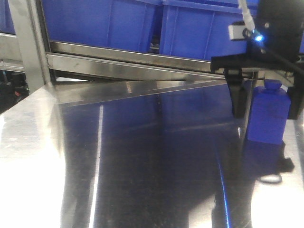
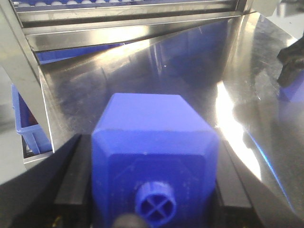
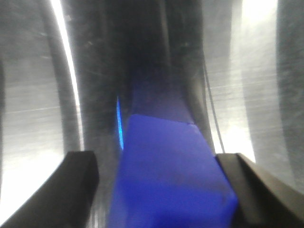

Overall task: Pick and sort blue part to right shelf
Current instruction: 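Lower the right gripper onto the other blue part and grasp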

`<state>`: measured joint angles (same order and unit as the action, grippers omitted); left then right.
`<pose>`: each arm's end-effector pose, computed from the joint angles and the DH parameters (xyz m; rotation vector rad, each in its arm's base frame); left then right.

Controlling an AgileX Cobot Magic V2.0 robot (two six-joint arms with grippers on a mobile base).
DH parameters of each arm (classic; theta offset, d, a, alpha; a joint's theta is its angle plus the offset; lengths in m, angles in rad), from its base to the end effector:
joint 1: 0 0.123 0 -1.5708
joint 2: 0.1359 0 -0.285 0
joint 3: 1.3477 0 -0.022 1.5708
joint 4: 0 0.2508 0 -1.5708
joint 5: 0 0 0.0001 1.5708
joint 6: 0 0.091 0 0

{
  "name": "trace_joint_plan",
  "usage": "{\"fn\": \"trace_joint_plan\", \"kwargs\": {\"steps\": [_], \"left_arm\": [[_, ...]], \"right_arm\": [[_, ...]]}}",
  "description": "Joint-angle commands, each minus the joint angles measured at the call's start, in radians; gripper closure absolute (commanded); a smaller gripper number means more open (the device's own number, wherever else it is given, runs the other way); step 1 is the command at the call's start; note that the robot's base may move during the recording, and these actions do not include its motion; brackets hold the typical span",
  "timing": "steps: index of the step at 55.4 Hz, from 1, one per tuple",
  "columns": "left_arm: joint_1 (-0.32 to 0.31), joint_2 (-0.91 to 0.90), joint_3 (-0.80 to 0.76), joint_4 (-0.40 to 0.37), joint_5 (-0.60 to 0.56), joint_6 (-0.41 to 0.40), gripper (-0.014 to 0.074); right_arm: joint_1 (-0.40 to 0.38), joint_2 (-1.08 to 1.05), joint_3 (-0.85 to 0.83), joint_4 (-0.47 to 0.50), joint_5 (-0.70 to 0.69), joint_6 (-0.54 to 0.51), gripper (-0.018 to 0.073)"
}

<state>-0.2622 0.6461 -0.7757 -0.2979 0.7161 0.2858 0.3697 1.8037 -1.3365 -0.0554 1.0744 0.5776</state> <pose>0.1087 -0.0474 0.3582 0.4469 2.0046 -0.3255 0.3320 0.1239 0.2260 0.2775 3.0023 0.0127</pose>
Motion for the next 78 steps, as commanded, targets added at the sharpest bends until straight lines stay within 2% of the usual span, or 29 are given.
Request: {"fn": "trace_joint_plan", "kwargs": {"steps": [1,5,8,19,28,42,51,59,78], "left_arm": [[0.003,-0.001,-0.016,-0.027,-0.073,-0.013,0.0275],[0.003,-0.001,-0.003,-0.018,-0.073,-0.013,0.0275],[0.003,-0.001,0.016,0.004,-0.075,-0.038,0.0275],[0.003,-0.07,0.124,0.148,-0.116,-0.196,0.0275],[0.003,-0.21,0.2,0.219,-0.139,-0.249,0.0275],[0.003,-0.507,0.296,0.298,-0.157,-0.255,0.0275],[0.003,-0.68,0.34,0.317,-0.157,-0.255,0.0275],[0.003,-0.653,0.34,0.32,-0.127,-0.257,0.0275],[0.003,-0.653,0.34,0.32,-0.179,-0.257,0.0275]], "right_arm": [[-0.004,-0.033,-0.002,-0.017,-0.008,0.004,0.0122],[-0.004,-0.029,0.012,-0.019,-0.011,0.004,0.023],[-0.004,-0.029,0.02,-0.022,-0.019,0.004,0.0277],[-0.002,-0.031,0.034,-0.05,-0.022,0.002,0.0281],[-0.002,-0.036,0.04,-0.09,-0.01,0.002,0.0281],[0.014,-0.086,0.042,-0.133,-0.025,-0.013,0.0281],[0.046,-0.178,0.075,-0.195,-0.085,-0.02,0.0281],[0.086,-0.291,0.14,-0.245,-0.169,-0.049,0.0281],[0.132,-0.681,0.363,-0.268,-0.391,-0.079,0.0281]]}}
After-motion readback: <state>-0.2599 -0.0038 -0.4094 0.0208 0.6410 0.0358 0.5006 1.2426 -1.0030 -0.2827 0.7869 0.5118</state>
